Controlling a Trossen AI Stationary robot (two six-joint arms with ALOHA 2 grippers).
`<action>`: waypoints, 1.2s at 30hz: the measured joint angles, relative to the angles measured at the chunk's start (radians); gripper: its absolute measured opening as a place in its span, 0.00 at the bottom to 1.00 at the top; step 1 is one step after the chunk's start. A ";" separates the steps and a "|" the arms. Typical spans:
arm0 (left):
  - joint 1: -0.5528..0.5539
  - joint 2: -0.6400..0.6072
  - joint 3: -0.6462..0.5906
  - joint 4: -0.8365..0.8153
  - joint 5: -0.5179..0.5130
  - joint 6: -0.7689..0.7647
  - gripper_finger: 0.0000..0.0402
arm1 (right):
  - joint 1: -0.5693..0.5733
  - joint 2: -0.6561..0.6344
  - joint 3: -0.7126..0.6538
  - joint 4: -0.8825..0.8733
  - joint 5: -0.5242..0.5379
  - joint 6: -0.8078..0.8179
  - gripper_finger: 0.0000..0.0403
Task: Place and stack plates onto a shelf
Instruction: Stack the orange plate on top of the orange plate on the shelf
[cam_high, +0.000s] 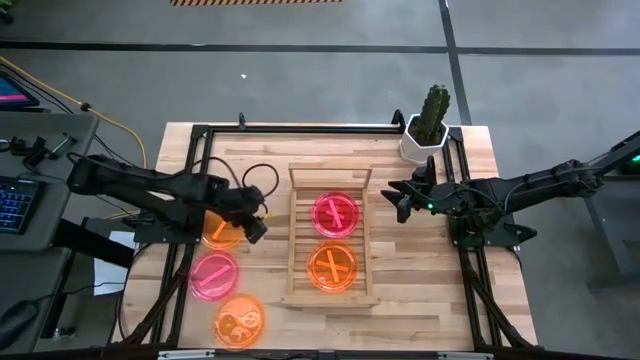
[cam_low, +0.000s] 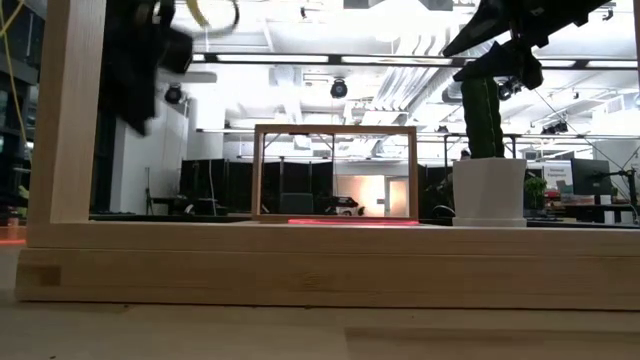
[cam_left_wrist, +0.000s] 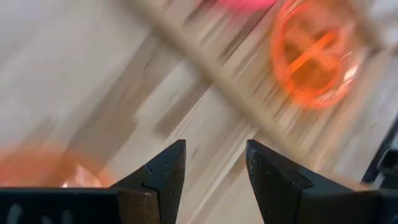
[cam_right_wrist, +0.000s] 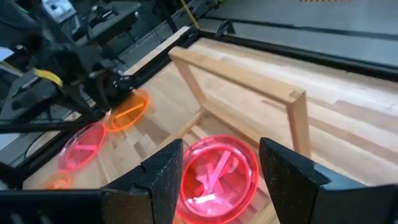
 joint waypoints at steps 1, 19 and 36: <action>0.022 0.003 0.000 -0.049 0.039 -0.008 0.39 | 0.000 0.000 0.000 0.000 0.011 0.000 0.48; 0.255 0.297 0.152 -0.299 -0.290 -0.130 0.39 | 0.000 0.050 0.000 -0.014 0.014 0.016 0.48; 0.040 0.300 -0.085 -0.192 -0.272 -0.752 0.39 | 0.000 0.067 0.000 -0.030 0.008 0.016 0.48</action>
